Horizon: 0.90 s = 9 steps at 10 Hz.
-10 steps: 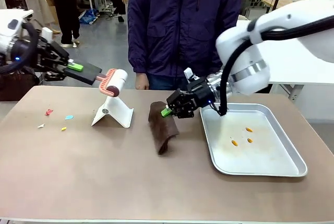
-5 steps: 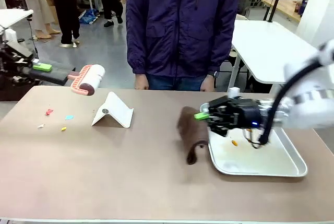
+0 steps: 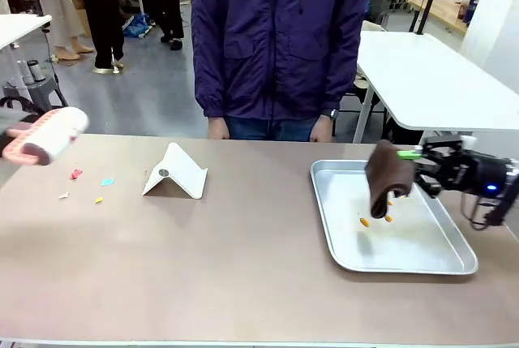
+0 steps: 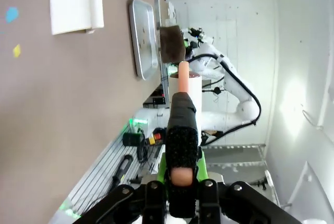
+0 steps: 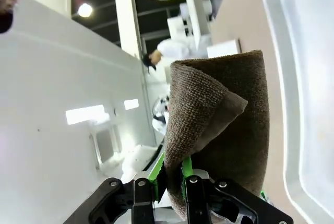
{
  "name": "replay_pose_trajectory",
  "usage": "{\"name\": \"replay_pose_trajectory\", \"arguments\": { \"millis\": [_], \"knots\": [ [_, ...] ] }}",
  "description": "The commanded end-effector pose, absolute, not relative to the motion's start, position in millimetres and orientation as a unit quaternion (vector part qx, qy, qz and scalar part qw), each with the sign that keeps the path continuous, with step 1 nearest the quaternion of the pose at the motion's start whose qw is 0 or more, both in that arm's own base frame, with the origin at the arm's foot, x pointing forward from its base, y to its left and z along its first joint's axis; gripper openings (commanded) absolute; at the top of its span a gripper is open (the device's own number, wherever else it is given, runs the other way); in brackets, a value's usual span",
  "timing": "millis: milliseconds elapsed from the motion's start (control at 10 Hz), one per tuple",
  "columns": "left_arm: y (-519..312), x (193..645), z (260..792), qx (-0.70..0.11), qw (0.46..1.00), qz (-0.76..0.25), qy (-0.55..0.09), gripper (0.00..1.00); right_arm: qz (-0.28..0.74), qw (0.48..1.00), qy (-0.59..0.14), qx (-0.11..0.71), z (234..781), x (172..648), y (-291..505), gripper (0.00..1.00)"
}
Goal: Clean the surface of the table.
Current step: Hold the Lint Roller with your left hand and the towel with your right hand.
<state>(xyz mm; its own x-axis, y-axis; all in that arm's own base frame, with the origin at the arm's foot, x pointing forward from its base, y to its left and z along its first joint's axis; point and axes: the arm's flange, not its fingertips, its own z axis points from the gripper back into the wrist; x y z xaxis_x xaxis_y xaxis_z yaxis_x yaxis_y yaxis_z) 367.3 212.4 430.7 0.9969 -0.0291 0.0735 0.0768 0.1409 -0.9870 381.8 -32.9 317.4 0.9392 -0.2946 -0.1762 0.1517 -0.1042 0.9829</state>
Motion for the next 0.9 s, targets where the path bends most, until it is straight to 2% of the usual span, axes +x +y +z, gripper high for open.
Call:
{"name": "replay_pose_trajectory", "arguments": {
  "millis": [0,200,400,500,600,700,800],
  "knots": [
    [262.5,372.1,424.3,-0.651,0.756,-0.067,0.005,0.13,-0.192,0.668,-0.075,0.715,329.9,331.8,-68.8,0.0],
    [312.5,366.5,411.1,-0.656,0.754,0.011,-0.038,0.13,-0.212,0.645,-0.131,0.723,340.7,305.9,-121.0,0.0],
    [330.8,353.9,391.6,-0.671,0.737,0.059,-0.066,0.13,-0.242,0.635,-0.143,0.72,345.1,285.5,-143.9,0.0],
    [332.2,356.1,382.5,-0.678,0.728,0.068,-0.071,0.13,-0.247,0.64,-0.147,0.712,342.4,283.7,-142.7,0.0],
    [326.3,351.2,386.4,-0.655,0.754,0.042,-0.041,0.13,-0.238,0.672,-0.154,0.684,337.1,289.5,-131.5,0.0],
    [326.3,351.2,386.4,-0.655,0.754,0.042,-0.041,0.13,-0.244,0.64,-0.161,0.711,335.5,313.9,-182.5,0.0],
    [326.3,351.2,386.4,-0.655,0.754,0.042,-0.041,0.13,-0.244,0.64,-0.161,0.711,335.5,313.9,-182.5,0.0]
  ]
}}
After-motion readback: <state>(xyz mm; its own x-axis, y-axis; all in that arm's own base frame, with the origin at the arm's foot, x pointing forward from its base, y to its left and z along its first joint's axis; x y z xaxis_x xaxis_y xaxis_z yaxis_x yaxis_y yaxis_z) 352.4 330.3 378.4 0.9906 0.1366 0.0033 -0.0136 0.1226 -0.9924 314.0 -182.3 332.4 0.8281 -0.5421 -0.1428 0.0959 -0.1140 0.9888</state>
